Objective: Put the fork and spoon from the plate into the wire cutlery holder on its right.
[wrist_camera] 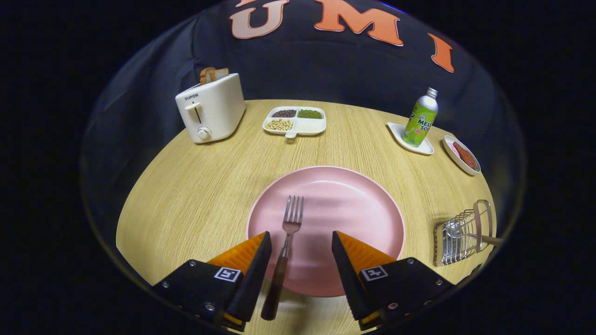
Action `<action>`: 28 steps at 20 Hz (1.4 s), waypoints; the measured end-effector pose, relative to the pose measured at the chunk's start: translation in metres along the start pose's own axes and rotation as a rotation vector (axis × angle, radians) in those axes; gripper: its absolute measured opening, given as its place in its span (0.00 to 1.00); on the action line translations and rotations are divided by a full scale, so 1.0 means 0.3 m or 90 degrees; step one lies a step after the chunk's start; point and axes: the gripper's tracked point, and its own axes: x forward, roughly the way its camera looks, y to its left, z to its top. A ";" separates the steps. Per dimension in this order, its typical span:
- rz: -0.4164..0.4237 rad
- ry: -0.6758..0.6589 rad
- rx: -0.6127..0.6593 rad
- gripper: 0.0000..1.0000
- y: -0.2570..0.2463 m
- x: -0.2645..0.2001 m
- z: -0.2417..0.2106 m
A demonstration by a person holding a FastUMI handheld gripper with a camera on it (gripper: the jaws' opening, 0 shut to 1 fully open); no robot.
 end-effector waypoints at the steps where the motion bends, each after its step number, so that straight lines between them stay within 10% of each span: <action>1: 0.004 0.007 -0.001 0.74 0.008 0.006 -0.006; 11: 0.010 0.050 0.005 0.08 0.024 0.044 -0.039; 28: -0.006 0.042 0.091 0.01 -0.234 -0.225 0.041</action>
